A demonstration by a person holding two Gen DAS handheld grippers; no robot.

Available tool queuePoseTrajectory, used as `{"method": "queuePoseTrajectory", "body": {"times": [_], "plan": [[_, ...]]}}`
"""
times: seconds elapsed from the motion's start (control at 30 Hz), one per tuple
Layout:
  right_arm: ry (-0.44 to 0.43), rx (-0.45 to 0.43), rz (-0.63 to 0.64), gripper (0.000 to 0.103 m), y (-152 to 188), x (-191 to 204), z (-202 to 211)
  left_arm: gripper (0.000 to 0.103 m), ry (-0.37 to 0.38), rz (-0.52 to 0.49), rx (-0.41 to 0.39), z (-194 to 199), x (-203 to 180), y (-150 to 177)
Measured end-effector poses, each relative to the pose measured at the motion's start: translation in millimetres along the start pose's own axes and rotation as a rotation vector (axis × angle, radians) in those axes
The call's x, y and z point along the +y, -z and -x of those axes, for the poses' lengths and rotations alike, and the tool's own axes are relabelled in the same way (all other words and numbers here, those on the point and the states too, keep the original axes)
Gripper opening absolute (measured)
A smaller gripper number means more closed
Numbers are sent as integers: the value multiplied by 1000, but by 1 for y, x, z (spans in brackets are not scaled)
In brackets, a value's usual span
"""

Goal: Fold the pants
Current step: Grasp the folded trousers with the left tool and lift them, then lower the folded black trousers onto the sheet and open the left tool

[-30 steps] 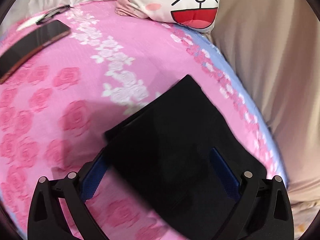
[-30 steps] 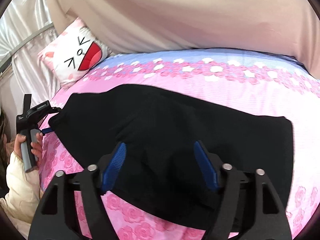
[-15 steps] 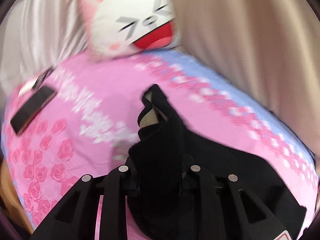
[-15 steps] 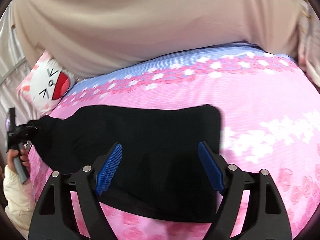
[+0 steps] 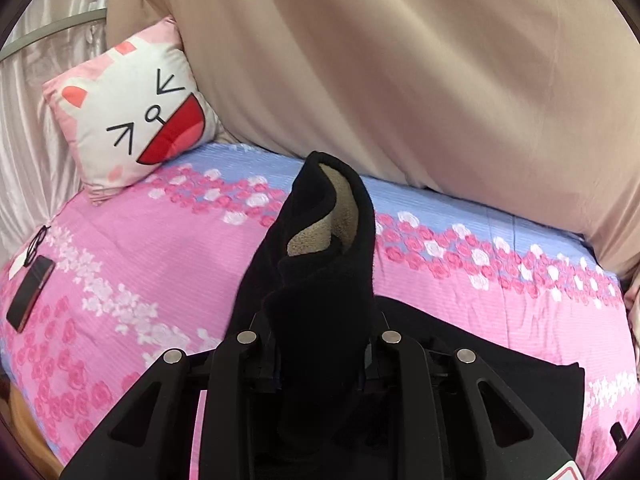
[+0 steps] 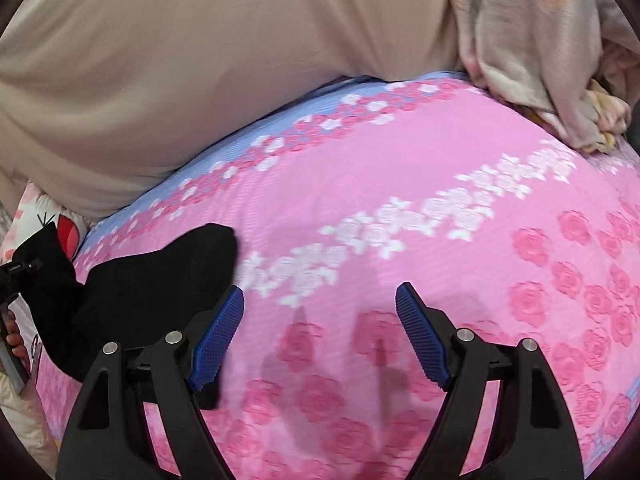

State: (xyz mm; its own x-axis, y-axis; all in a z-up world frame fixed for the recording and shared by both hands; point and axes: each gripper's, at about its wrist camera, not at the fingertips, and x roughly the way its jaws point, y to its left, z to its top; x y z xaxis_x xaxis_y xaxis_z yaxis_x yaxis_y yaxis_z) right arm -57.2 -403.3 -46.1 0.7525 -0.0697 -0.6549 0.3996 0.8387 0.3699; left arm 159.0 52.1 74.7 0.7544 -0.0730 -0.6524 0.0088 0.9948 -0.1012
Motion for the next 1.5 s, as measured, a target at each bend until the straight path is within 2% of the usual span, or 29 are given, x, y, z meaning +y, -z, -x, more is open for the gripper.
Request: {"method": "queuePoseTrajectory", "body": {"times": [0.07, 0.2, 0.27, 0.37, 0.43, 0.6, 0.63, 0.7, 0.77, 0.87, 0.93, 1.0, 1.07, 1.1, 1.17, 1.23, 1.3, 1.37, 1.43, 1.5], "plan": [[8, 4, -23, 76, 4, -14, 0, 21, 19, -23, -9, 11, -16, 4], [4, 11, -60, 76, 8, -32, -5, 21, 97, -152, -68, 49, -74, 19], [-13, 25, -84, 76, 11, -38, -10, 21, 164, -208, -77, 65, -100, 29], [-50, 34, -114, 76, 11, -44, -13, 21, 273, -315, -49, 81, -146, 55], [-72, 47, -136, 76, 11, -48, -16, 21, 338, -370, 23, 74, -178, 82], [-110, 44, -158, 78, 12, -52, -15, 21, 343, -451, 214, 26, -223, 145], [-112, 44, -157, 78, 12, -52, -14, 23, 335, -455, 229, 19, -226, 152], [-112, 45, -152, 78, 12, -51, -14, 25, 296, -486, 175, 24, -227, 161], [-120, 48, -149, 82, 11, -51, -15, 30, 299, -487, 181, 28, -227, 161], [-112, 49, -143, 82, 11, -49, -14, 43, 400, -406, 219, 46, -208, 148], [-100, 47, -141, 82, 11, -48, -14, 51, 507, -325, 164, 66, -186, 134], [-78, 48, -136, 82, 11, -45, -14, 63, 569, -281, 61, 90, -163, 118], [-84, 35, -126, 83, 9, -36, -9, 70, 513, -258, -44, 105, -144, 102], [-123, 33, -133, 83, 8, -29, -7, 71, 459, -245, -84, 108, -132, 93], [-252, 67, -141, 83, 5, -7, -8, 71, 324, -218, -110, 99, -111, 80], [-338, 117, -100, 83, 3, 24, -14, 71, 209, -203, -84, 83, -95, 74], [-372, 148, -6, 83, 1, 62, -19, 71, 114, -179, 3, 55, -73, 71], [-365, 157, 87, 84, -2, 94, -26, 71, 76, -142, 87, 31, -51, 75], [-326, 170, 152, 91, -4, 115, -39, 71, 53, -111, 125, 16, -33, 78], [-284, 205, 187, 91, -2, 128, -56, 71, 29, -84, 152, 5, -14, 85]]}}
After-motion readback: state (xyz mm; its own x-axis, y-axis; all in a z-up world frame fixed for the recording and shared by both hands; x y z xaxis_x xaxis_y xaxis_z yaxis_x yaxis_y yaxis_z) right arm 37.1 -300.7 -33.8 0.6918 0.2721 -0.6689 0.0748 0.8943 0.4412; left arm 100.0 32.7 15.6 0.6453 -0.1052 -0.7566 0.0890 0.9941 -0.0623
